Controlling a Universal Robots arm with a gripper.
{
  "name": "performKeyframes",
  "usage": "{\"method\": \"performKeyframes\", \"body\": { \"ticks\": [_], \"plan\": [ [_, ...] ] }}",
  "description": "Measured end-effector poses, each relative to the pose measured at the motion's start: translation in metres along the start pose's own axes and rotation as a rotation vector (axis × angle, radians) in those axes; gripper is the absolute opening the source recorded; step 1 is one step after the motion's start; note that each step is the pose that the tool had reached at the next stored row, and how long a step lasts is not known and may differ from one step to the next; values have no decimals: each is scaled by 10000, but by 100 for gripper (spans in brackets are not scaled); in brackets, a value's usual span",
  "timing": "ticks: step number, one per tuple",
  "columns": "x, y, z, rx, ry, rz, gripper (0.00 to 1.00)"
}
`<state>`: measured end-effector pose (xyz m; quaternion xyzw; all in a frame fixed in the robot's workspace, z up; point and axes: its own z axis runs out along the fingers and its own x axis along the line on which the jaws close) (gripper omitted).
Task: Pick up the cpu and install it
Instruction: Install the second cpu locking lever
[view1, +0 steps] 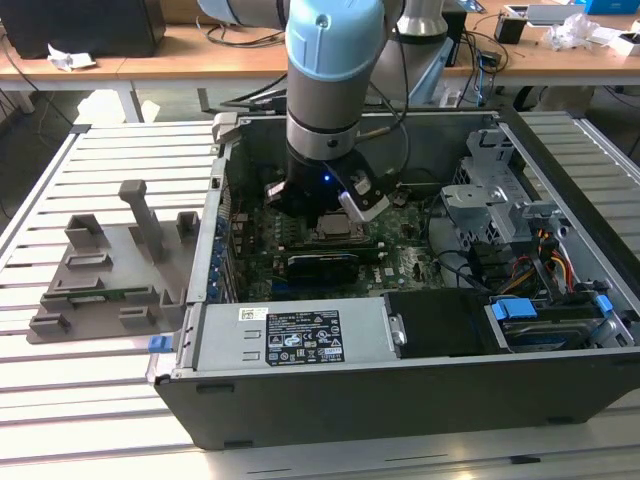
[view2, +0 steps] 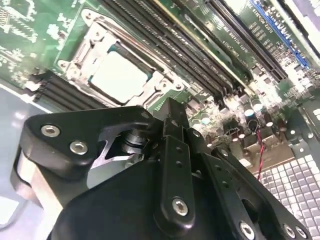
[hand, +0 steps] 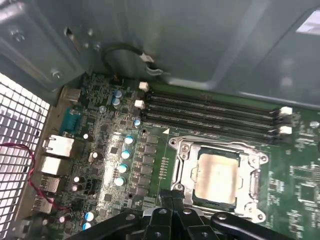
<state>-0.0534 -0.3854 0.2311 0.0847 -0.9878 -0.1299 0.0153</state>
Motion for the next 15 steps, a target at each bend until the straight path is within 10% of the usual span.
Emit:
{"method": "performKeyframes", "body": {
  "ticks": [6, 8, 11, 15],
  "plan": [
    [-348, 122, 53, 88, 199, 53, 11],
    [-502, 233, 105, 546, 282, 86, 11],
    [-542, 361, 139, 986, 354, 112, 11],
    [-568, 449, 158, 1907, 503, 170, 11]
  ]
}}
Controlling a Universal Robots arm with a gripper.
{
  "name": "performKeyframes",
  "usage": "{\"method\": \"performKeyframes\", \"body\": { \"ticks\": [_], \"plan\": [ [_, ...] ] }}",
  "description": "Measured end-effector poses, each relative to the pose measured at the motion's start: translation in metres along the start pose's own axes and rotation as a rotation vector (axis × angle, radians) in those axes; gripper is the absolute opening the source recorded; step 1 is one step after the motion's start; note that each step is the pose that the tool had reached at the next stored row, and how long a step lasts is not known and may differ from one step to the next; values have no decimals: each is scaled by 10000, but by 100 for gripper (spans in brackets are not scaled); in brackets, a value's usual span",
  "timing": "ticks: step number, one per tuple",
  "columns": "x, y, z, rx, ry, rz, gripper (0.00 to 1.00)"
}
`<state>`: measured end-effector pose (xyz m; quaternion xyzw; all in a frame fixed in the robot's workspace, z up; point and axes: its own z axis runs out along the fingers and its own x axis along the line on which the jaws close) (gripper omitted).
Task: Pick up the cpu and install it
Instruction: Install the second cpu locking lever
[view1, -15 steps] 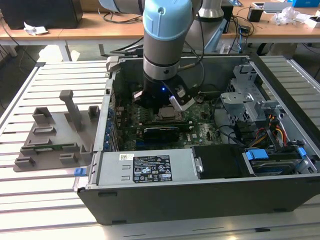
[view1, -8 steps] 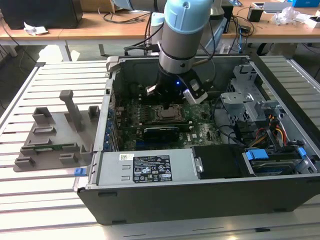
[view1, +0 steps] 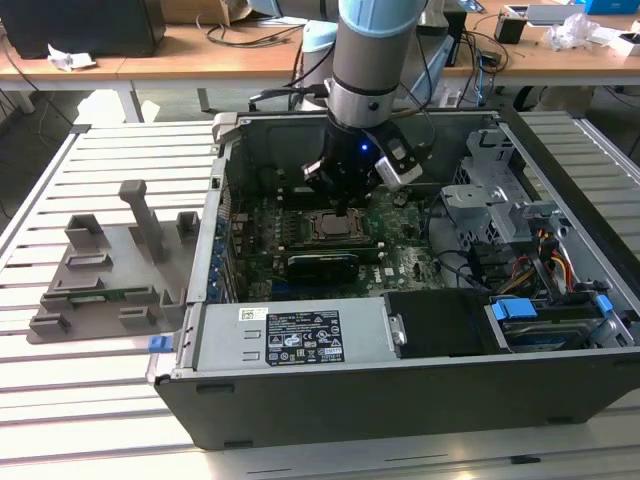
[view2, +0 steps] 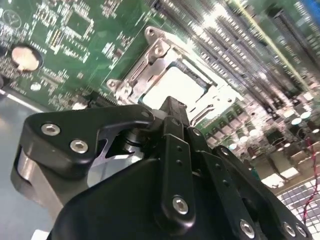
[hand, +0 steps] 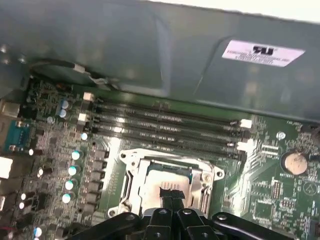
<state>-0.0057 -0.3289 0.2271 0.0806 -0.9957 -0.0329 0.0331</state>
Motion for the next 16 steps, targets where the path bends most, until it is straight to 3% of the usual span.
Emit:
{"method": "performKeyframes", "body": {
  "ticks": [1, 3, 4, 5, 10, 12, 16],
  "plan": [
    [-2, 5, -4, 167, 27, 12, 11],
    [-8, 17, -27, 826, 132, 60, 11],
    [-7, 19, -51, 1038, 167, 75, 11],
    [-4, 22, -104, 1107, 179, 80, 11],
    [12, 44, -379, 1101, 177, 79, 11],
    [15, 47, -420, 1090, 176, 79, 11],
    [15, 47, -420, 1074, 173, 77, 11]
  ]
}}
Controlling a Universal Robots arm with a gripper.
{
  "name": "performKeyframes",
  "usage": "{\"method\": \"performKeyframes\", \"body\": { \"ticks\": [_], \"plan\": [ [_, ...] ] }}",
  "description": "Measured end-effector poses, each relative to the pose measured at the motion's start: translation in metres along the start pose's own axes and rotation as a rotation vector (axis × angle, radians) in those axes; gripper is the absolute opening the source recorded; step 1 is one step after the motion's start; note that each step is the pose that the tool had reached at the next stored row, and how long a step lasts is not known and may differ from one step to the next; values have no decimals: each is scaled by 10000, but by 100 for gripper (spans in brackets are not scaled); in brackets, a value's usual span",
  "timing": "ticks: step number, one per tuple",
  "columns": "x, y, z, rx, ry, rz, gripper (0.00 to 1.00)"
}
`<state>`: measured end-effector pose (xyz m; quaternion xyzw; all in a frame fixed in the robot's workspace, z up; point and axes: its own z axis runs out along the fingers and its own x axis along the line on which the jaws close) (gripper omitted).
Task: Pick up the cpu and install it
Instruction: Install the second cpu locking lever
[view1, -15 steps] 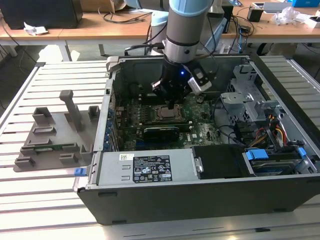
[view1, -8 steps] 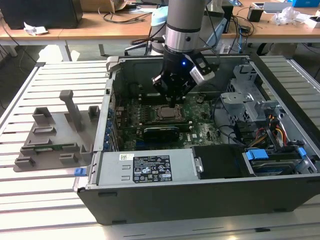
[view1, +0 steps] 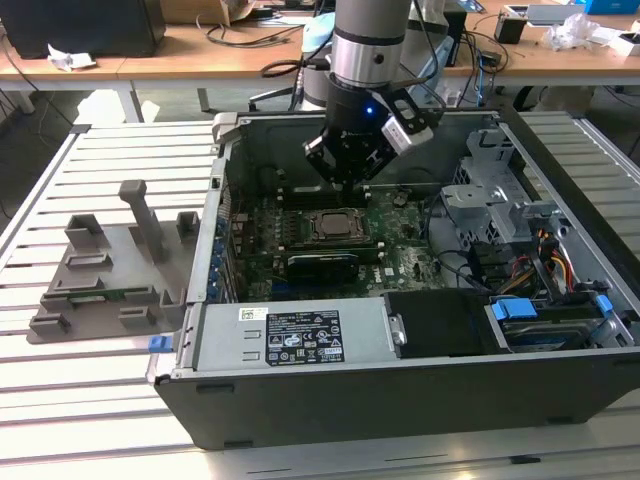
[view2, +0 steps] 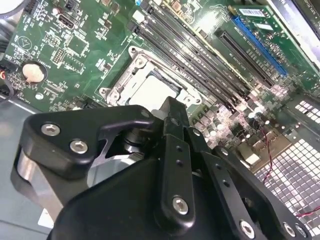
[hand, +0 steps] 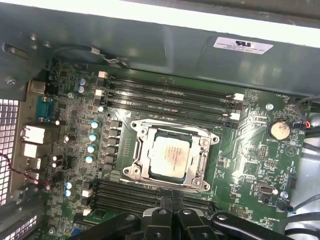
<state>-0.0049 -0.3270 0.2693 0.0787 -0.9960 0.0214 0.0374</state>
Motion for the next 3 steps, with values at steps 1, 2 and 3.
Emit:
{"method": "performKeyframes", "body": {
  "ticks": [1, 2, 3],
  "plan": [
    [0, 0, 0, -5, -1, 0, 11],
    [0, 0, 0, -8, -1, 0, 11],
    [0, 0, 0, -10, -2, -1, 11]
  ]
}}
